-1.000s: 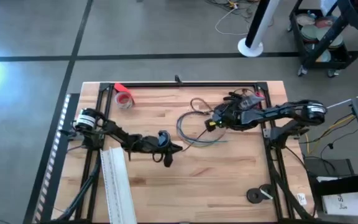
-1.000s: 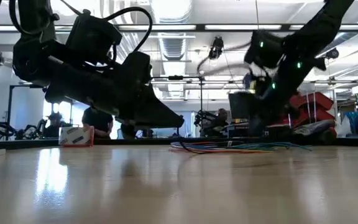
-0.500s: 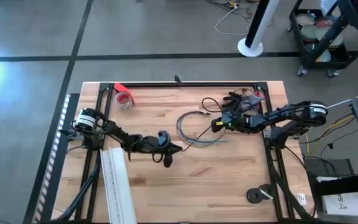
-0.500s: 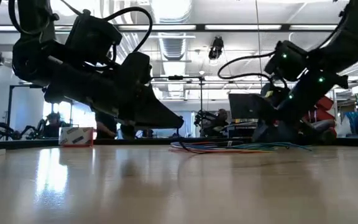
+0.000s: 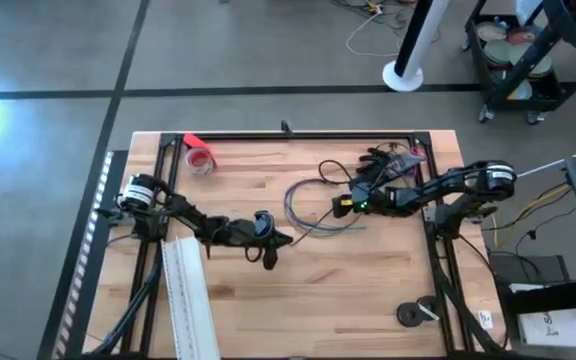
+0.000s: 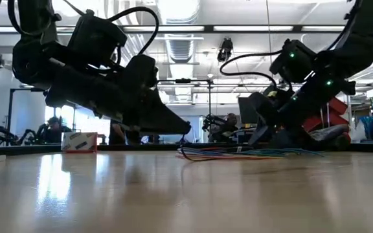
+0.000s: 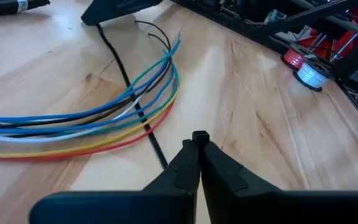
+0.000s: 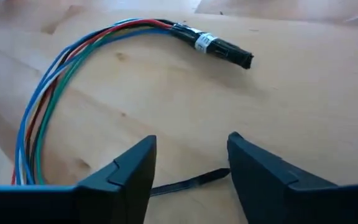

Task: Ziptie cables
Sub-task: Put a zip tie on the cables

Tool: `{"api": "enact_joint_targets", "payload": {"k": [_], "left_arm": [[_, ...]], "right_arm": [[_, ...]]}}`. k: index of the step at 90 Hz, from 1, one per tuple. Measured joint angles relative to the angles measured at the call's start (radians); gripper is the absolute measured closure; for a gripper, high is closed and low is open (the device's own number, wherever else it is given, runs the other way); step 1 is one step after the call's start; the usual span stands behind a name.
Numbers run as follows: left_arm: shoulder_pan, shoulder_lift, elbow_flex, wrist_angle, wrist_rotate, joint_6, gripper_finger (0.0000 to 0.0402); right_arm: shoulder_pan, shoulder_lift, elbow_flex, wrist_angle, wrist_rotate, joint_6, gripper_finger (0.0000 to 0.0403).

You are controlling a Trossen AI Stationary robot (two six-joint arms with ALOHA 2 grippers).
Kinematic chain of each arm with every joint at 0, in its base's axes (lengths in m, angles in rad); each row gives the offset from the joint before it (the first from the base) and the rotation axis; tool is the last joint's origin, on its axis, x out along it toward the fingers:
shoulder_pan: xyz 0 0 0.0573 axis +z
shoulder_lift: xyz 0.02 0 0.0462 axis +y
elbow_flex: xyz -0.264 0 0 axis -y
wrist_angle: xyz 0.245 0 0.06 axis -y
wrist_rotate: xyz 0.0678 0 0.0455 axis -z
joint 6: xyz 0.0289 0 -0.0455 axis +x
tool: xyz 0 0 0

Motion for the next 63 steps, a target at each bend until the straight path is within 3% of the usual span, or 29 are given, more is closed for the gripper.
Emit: {"api": "enact_joint_targets", "payload": {"k": [18, 34, 63], "left_arm": [[0.000, 0.000, 0.000, -0.001, 0.000, 0.000, 0.0402], [0.000, 0.000, 0.000, -0.003, 0.000, 0.000, 0.0402], [0.000, 0.000, 0.000, -0.001, 0.000, 0.000, 0.0402]], "right_arm": [[0.000, -0.088, -0.003, -0.095, -0.003, -0.011, 0.0222], [0.000, -0.153, -0.004, -0.254, 0.079, -0.001, 0.0224], [0.022, -0.064, -0.003, -0.160, 0.061, 0.044, 0.0224]]}}
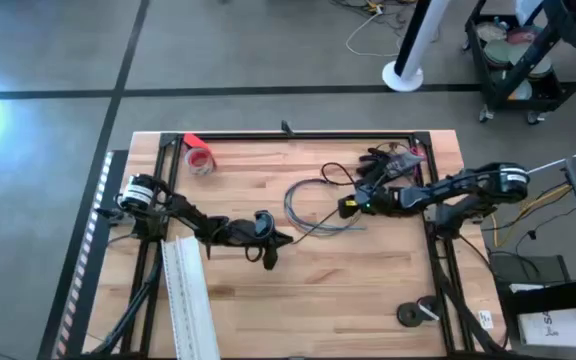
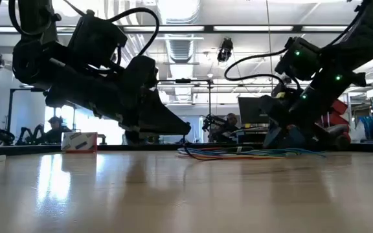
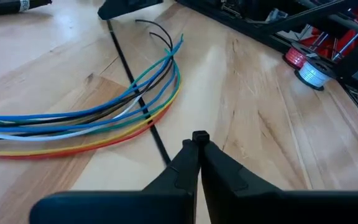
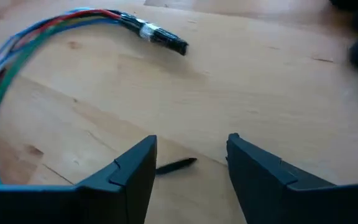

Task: Ziptie cables
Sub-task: Put a zip tie on the cables

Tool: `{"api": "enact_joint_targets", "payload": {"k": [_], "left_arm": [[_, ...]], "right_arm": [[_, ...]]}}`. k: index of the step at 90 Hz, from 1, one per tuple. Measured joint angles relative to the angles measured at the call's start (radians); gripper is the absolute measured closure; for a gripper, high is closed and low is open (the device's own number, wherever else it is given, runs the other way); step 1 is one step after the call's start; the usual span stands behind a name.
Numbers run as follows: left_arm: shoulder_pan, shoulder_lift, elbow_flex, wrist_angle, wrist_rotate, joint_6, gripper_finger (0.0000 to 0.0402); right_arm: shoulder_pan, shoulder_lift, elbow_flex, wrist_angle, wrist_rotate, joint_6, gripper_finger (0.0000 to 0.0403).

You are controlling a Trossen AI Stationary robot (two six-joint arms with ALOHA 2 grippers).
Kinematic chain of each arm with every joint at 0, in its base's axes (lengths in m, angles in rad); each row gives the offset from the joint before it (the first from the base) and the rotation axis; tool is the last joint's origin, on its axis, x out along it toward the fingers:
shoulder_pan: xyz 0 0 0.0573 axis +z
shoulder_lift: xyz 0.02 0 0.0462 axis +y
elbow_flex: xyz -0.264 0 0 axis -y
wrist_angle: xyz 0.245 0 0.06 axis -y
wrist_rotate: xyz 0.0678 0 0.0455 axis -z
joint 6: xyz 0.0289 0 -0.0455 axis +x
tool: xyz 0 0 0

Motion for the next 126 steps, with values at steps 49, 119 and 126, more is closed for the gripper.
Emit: {"api": "enact_joint_targets", "payload": {"k": [49, 119, 126], "left_arm": [[0.000, 0.000, 0.000, 0.001, 0.000, 0.000, 0.0402], [0.000, 0.000, 0.000, 0.001, -0.001, 0.000, 0.0402], [0.000, 0.000, 0.000, 0.001, -0.001, 0.000, 0.0402]], "right_arm": [[0.078, -0.019, 0.047, -0.001, -0.079, 0.028, 0.0229], [0.153, -0.097, 0.049, 0.096, -0.187, 0.138, 0.0221], [0.156, -0.099, 0.049, 0.100, -0.197, 0.146, 0.0218]]}}
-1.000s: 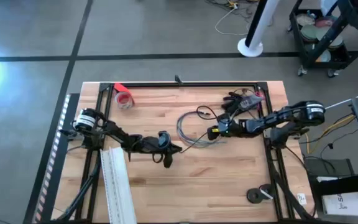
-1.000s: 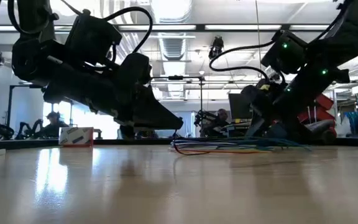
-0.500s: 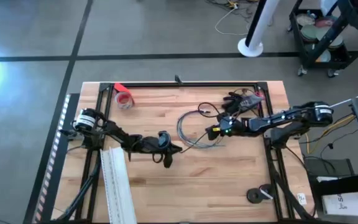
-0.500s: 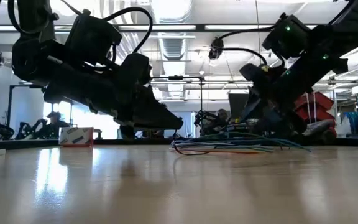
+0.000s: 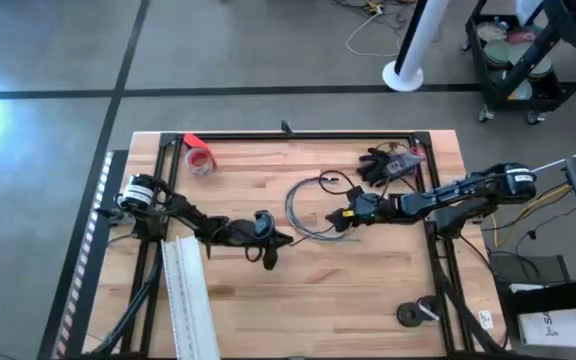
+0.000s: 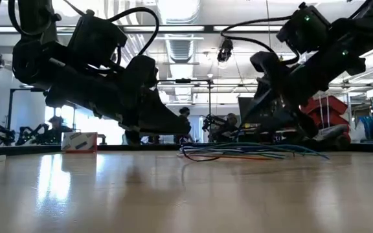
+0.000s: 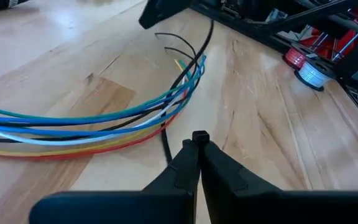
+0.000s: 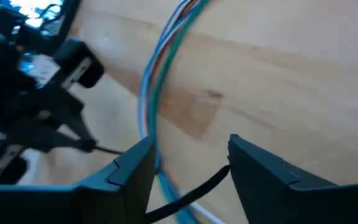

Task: Ziptie cables
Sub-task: Put a zip tie on the cables

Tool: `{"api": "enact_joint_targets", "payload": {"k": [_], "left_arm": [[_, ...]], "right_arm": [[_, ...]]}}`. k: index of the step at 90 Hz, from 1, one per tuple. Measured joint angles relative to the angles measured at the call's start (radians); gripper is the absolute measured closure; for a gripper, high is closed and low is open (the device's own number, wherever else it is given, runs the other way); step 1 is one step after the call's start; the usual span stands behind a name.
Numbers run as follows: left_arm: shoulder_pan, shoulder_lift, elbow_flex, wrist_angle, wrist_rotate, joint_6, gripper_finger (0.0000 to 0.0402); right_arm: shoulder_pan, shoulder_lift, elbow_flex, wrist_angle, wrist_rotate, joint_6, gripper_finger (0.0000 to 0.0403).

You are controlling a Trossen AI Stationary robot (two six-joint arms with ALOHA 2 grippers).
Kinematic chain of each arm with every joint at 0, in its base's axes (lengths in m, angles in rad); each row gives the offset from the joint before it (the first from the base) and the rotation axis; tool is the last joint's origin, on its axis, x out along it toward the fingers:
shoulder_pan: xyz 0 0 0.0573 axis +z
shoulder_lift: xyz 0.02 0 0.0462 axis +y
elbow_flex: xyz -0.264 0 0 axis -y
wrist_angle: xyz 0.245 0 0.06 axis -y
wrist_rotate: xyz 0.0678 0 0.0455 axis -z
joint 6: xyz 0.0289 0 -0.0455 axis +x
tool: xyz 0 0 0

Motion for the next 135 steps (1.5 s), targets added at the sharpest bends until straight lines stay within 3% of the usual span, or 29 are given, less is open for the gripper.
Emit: {"api": "enact_joint_targets", "payload": {"k": [49, 86, 135], "left_arm": [[0.000, 0.000, 0.000, 0.000, 0.000, 0.000, 0.0402], [0.000, 0.000, 0.000, 0.000, 0.000, 0.000, 0.0402], [0.000, 0.000, 0.000, 0.000, 0.000, 0.001, 0.0402]], "right_arm": [[0.004, -0.002, 0.001, 0.112, -0.083, 0.007, 0.0213], [0.060, 0.041, 0.001, 0.112, 0.179, -0.126, 0.0233], [0.197, 0.186, 0.016, 0.153, 0.492, -0.179, 0.0348]]}}
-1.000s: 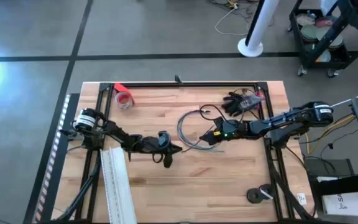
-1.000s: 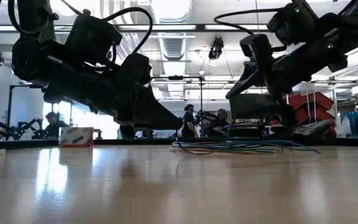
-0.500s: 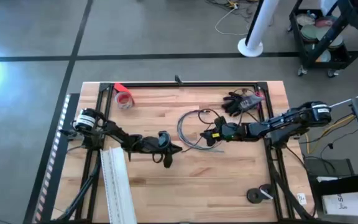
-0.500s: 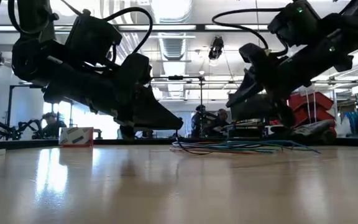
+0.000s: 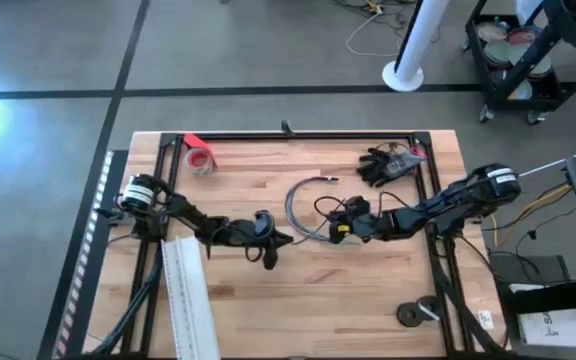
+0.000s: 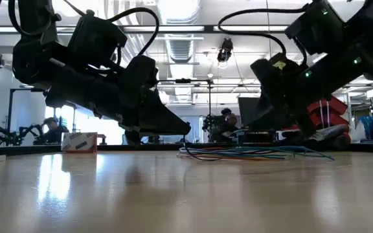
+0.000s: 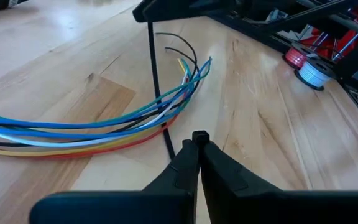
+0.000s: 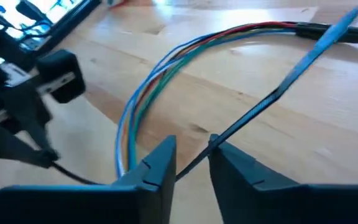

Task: Ziptie cables
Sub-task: Put a zip tie on the cables

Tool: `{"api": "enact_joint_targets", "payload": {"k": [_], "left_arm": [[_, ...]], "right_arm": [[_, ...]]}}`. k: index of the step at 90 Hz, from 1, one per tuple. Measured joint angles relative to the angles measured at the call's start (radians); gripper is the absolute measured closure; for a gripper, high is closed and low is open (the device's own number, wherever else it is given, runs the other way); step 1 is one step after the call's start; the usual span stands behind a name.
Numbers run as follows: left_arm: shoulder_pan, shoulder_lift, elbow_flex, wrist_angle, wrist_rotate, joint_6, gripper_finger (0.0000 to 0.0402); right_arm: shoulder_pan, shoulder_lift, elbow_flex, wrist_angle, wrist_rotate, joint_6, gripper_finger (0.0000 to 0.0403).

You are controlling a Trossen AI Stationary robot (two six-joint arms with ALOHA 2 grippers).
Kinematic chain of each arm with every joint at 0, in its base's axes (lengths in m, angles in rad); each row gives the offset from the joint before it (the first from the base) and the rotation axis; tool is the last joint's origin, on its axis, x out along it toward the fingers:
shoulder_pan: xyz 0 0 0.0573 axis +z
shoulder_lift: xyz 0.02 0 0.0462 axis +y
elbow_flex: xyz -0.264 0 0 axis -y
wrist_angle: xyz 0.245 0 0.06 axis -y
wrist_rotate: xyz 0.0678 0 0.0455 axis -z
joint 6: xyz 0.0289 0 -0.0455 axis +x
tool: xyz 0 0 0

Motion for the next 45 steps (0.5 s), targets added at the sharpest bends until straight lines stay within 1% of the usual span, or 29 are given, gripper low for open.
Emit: {"api": "enact_joint_targets", "payload": {"k": [8, 18, 34, 45], "left_arm": [[0.000, 0.000, 0.000, 0.000, 0.000, 0.000, 0.0402], [0.000, 0.000, 0.000, 0.000, -0.004, 0.007, 0.0402], [-0.001, 0.000, 0.000, 0.008, -0.022, 0.006, 0.0402], [-0.001, 0.000, 0.000, 0.045, -0.022, 0.008, 0.0402]], "right_arm": [[0.014, 0.042, 0.031, 0.003, 0.040, -0.054, 0.0371], [0.039, 0.107, 0.095, 0.006, 0.089, -0.210, 0.0397], [0.101, 0.199, 0.200, -0.009, 0.193, -0.464, 0.0402], [0.147, 0.240, 0.246, -0.046, 0.290, -0.569, 0.0402]]}}
